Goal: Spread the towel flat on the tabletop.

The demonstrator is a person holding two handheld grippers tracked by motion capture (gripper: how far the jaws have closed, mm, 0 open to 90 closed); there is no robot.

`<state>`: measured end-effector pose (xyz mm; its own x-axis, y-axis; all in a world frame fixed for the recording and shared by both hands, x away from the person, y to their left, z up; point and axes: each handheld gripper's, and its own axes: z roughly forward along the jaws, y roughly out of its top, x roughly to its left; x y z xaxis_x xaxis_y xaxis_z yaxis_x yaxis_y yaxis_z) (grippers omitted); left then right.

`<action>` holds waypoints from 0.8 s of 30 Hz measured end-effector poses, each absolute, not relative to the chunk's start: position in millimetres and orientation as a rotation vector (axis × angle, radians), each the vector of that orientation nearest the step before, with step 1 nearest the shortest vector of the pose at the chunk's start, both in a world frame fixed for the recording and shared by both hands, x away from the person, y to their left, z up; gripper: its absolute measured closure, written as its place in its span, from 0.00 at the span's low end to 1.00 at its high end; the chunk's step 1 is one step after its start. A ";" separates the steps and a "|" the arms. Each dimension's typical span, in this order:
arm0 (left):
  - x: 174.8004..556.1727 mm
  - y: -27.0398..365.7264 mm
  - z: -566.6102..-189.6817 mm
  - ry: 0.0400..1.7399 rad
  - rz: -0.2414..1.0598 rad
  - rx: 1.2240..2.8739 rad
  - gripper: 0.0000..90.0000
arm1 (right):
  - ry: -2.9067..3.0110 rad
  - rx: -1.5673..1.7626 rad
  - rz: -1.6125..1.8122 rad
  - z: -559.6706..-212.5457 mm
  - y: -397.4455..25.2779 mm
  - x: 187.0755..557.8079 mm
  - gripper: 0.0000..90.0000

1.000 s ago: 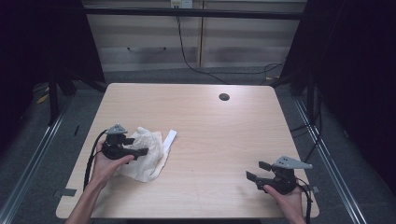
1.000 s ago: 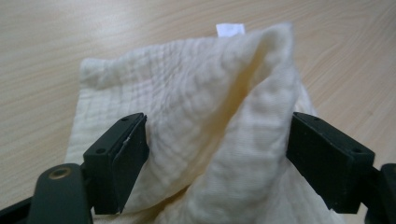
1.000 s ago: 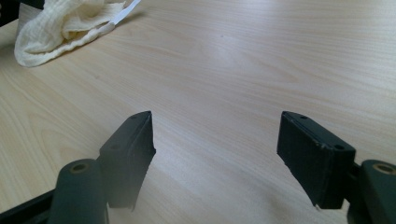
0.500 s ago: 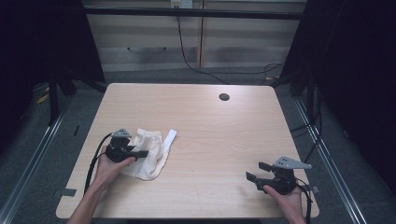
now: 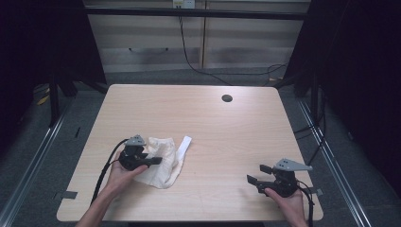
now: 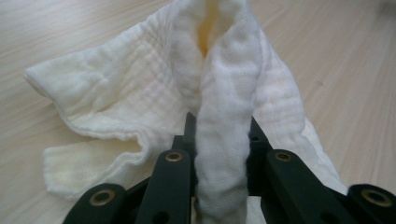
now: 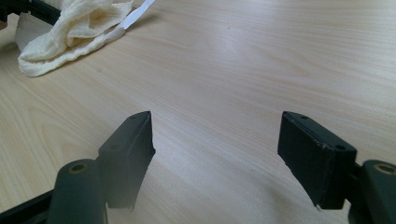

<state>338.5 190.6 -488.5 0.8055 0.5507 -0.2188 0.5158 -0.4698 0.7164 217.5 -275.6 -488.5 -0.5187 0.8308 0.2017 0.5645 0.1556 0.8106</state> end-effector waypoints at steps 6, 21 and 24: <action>332.5 178.1 -486.9 0.750 0.037 2.156 0.86 | 2.158 1.343 1.312 -487.8 -274.4 215.9 0.30; 318.4 117.1 -482.7 0.599 -0.020 2.217 0.86 | 2.209 1.296 1.310 -480.8 -259.6 216.1 0.32; 313.0 113.5 -482.3 0.577 -0.039 2.215 0.86 | 2.226 1.277 1.304 -480.1 -255.6 215.8 0.32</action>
<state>313.0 113.5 -482.3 0.8940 0.3920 -0.2170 0.4174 -0.5526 0.7214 215.8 -255.6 -480.1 -0.5788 0.7921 0.1938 0.5565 0.2100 0.8039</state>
